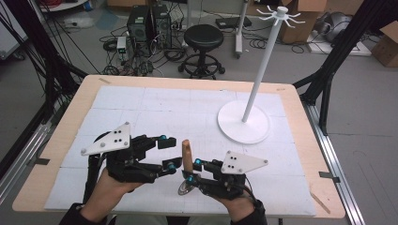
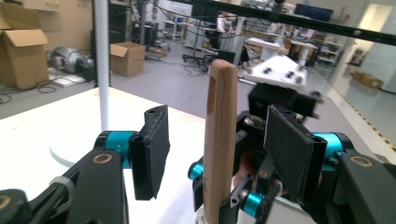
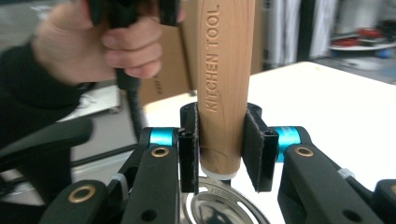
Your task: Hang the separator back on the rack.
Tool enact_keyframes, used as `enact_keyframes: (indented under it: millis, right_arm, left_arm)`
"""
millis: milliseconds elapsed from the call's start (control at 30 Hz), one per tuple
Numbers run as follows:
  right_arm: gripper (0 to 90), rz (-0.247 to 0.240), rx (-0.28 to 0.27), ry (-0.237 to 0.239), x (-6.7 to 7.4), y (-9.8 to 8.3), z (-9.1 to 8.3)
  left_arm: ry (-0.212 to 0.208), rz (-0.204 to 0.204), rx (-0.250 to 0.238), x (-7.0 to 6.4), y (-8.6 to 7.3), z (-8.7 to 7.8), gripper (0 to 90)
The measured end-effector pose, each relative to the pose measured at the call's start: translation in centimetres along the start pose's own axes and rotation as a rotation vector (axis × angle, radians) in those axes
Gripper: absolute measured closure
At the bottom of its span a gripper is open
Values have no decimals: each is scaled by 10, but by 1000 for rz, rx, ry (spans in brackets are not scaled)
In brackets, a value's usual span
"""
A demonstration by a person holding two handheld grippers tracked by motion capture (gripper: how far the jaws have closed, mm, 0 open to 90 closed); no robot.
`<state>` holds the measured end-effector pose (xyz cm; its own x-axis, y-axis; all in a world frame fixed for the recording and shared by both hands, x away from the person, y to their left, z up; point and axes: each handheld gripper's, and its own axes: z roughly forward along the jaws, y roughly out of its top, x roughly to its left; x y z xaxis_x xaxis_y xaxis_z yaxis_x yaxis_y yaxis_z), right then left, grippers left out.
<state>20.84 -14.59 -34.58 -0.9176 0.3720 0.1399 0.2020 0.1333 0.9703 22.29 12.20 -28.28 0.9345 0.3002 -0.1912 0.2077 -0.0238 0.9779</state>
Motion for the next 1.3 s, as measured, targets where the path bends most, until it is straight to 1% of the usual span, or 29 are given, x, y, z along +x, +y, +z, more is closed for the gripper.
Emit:
enact_keyframes:
  millis: [100, 167, 200, 267, 300, 333, 400, 433, 467, 533, 600, 667, 733, 767, 867, 900, 933, 967, 1000, 1033, 1067, 1100, 1133, 1200, 1233, 1267, 1300]
  right_arm:
    - [695, 5, 16, -34, 2, -1, 3]
    - [695, 0, 21, -40, 3, -1, 5]
    - [695, 0, 26, -34, 4, -1, 6]
    - [695, -3, 31, -38, 5, -1, 7]
    - [696, 0, 34, -35, 6, -1, 7]
    - [695, -8, 33, -44, 6, -1, 7]
    - [695, -7, 37, -48, 7, -1, 7]
    - [695, -12, 36, -57, 6, -1, 7]
    - [695, -4, 36, -70, 6, -2, 7]
    - [695, -3, 37, -82, 6, -2, 7]
    - [695, 1, 38, -86, 6, -2, 7]
    - [695, 3, 42, -92, 6, -3, 8]
    - [695, 2, 41, -94, 6, -3, 8]
    - [694, 4, 43, -93, 6, -3, 8]
    - [690, 0, 40, -92, 6, -3, 8]
    - [681, 2, 33, -78, 6, -3, 8]
    - [611, -2, 21, -45, 5, -2, 7]
    - [472, -6, 15, -15, 4, -2, 7]
    - [420, 6, 7, 18, 2, -1, 6]
    - [410, 15, 2, 77, 0, -1, 6]
    - [407, 26, -1, 154, -2, -1, 5]
    - [383, 23, -5, 202, -4, -1, 5]
    - [380, 27, -7, 259, -5, -1, 5]
    - [386, 35, -21, 317, -8, 0, 4]
    - [394, 38, -31, 337, -10, 1, 4]
    - [406, 41, -39, 349, -11, 1, 4]
    - [432, 49, -51, 383, -12, 1, 4]
  left_arm:
    - [-21, -3, 22, 0, 0, 6, 451]
    - [-25, -4, 29, 1, 1, 10, 480]
    - [-23, -9, 32, 2, 2, 12, 497]
    - [-12, -18, 40, 3, 3, 14, 531]
    - [-3, -30, 48, 3, 3, 15, 542]
    - [5, -39, 48, 4, 3, 15, 564]
    - [12, -53, 47, 5, 4, 16, 577]
    - [19, -57, 47, 5, 4, 16, 583]
    - [24, -60, 46, 5, 4, 17, 588]
    - [31, -60, 49, 5, 3, 18, 595]
    - [36, -63, 49, 5, 3, 19, 622]
    - [36, -64, 48, 5, 3, 20, 665]
    - [45, -60, 51, 5, 3, 20, 721]
    - [45, -65, 50, 5, 3, 19, 737]
    - [37, -64, 41, 5, 4, 18, 743]
    - [20, -66, 38, 5, 4, 17, 746]
    - [4, -65, 41, 5, 4, 16, 747]
    - [-16, -62, 45, 5, 5, 15, 748]
    - [-44, -63, 46, 5, 4, 14, 748]
    - [-72, -60, 46, 5, 4, 12, 748]
    - [-95, -57, 45, 5, 4, 11, 749]
    - [-130, -53, 43, 5, 4, 10, 749]
    - [-143, -50, 44, 4, 4, 9, 749]
    - [-187, -37, 43, 3, 5, 7, 749]
    - [-196, -34, 43, 3, 5, 6, 749]
    - [-213, -28, 41, 2, 5, 5, 749]
    - [-229, -23, 39, 2, 5, 4, 749]
